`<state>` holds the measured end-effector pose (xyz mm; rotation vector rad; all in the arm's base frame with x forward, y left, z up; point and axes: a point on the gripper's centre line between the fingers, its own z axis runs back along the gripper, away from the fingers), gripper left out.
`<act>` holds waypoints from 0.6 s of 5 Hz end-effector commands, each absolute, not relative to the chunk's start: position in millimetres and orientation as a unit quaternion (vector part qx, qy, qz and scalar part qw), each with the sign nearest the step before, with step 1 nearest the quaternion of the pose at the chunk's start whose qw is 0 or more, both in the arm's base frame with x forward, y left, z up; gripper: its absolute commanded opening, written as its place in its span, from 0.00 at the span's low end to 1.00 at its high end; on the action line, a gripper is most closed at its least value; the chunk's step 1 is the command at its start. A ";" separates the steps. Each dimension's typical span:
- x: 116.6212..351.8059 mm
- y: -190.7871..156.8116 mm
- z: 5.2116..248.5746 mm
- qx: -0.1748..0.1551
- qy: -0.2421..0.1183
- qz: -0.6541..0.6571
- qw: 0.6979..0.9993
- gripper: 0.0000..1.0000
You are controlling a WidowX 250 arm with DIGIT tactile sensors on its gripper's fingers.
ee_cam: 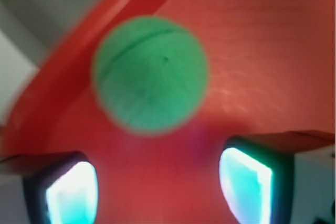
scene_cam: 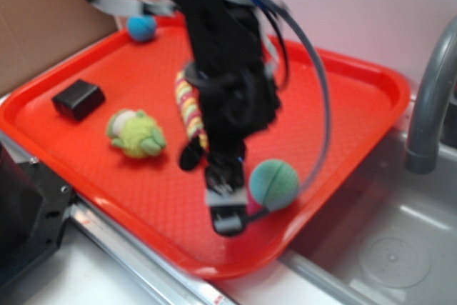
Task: Grab the green ball.
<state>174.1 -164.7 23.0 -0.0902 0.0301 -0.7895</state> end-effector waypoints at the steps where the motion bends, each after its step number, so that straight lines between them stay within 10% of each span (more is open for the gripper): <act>1: 187.6 -197.5 9.0 -0.067 -0.011 -0.455 0.888 1.00; 2: 181.3 -202.2 13.2 -0.062 -0.016 -0.457 0.887 0.00; 3: 179.1 -198.0 16.5 -0.065 -0.027 -0.447 0.892 0.00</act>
